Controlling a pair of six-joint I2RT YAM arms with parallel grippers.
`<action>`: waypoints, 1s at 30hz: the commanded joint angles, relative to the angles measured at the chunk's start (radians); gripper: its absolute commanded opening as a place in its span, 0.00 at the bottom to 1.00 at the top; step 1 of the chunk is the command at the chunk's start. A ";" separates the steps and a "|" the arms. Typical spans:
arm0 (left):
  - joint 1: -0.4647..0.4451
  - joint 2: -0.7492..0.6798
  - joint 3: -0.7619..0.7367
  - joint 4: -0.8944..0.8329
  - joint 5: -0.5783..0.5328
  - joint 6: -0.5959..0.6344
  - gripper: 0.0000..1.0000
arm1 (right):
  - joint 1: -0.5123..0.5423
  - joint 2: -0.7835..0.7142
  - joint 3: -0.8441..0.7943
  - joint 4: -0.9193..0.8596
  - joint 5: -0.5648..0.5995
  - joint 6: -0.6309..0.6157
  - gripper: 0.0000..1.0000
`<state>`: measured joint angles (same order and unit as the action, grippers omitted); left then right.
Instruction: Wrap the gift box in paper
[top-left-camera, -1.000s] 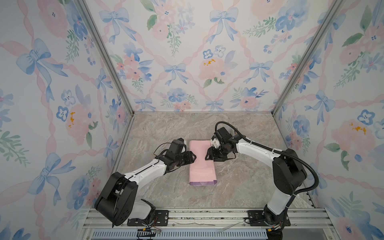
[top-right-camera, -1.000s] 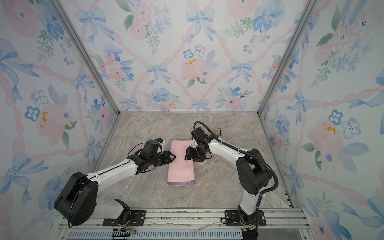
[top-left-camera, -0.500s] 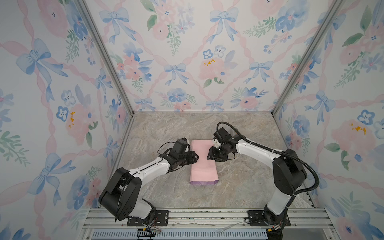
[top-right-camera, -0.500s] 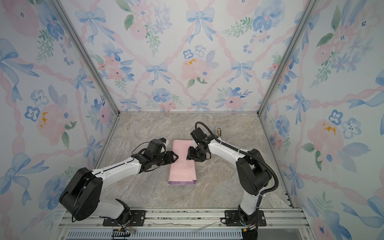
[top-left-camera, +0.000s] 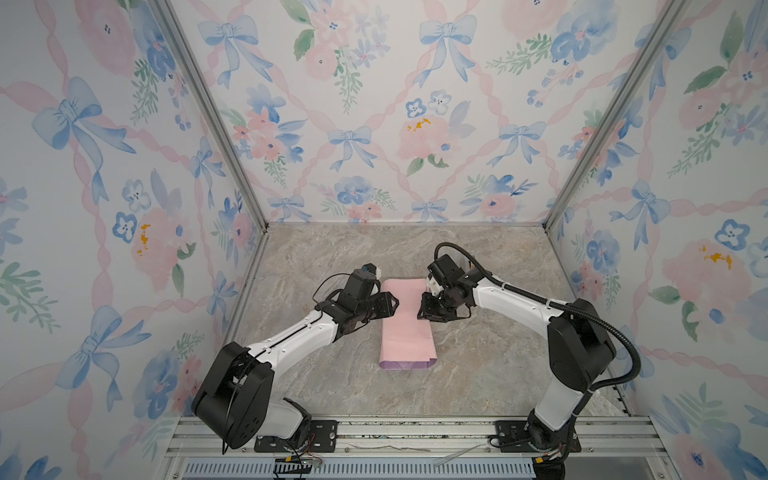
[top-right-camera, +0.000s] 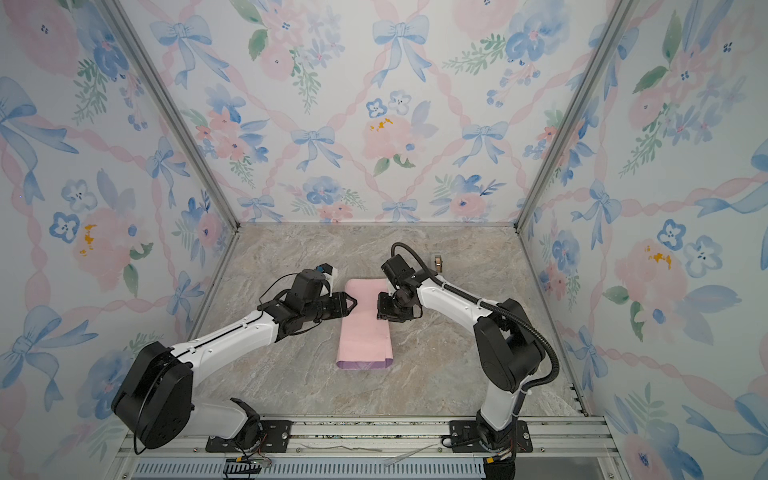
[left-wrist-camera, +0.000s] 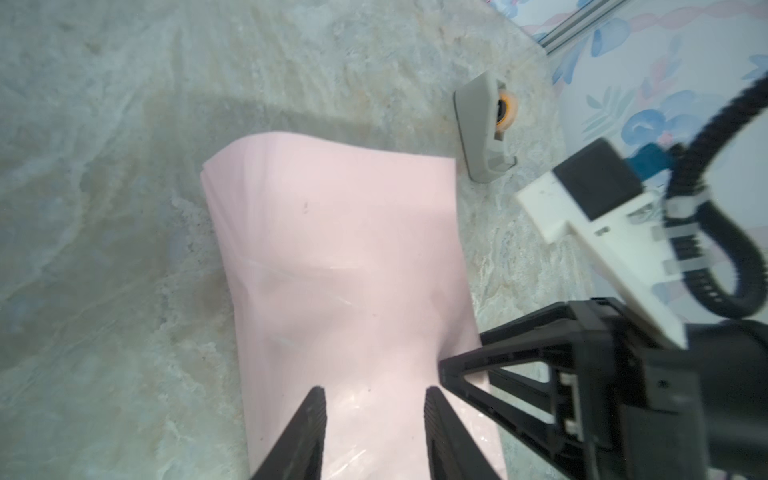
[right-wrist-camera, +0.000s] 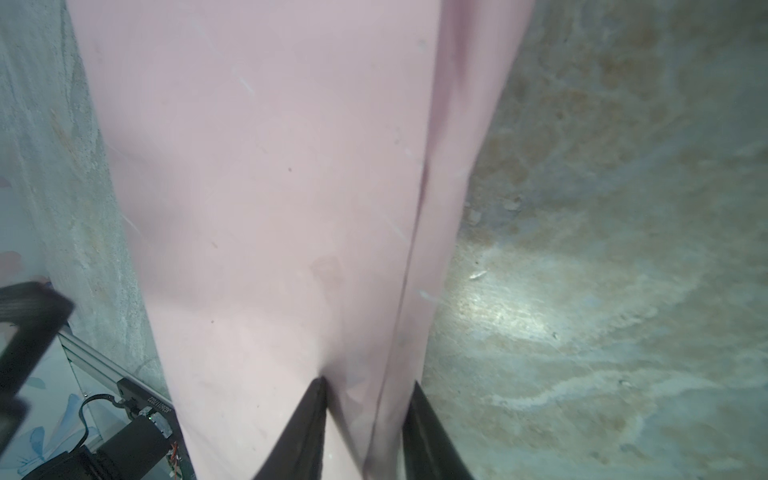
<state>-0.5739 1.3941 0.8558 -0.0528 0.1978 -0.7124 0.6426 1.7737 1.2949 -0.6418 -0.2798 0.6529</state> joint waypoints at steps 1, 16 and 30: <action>-0.015 0.023 0.039 0.045 0.054 0.054 0.39 | 0.003 -0.011 -0.015 0.003 -0.001 0.008 0.32; -0.053 0.279 0.102 0.277 0.250 0.022 0.12 | 0.002 -0.035 -0.059 0.040 -0.003 0.020 0.29; -0.057 0.394 0.070 0.326 0.227 0.015 0.10 | 0.001 -0.046 -0.066 0.052 -0.009 0.026 0.28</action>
<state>-0.6281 1.7668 0.9447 0.2790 0.4393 -0.6918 0.6415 1.7493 1.2522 -0.5850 -0.2836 0.6674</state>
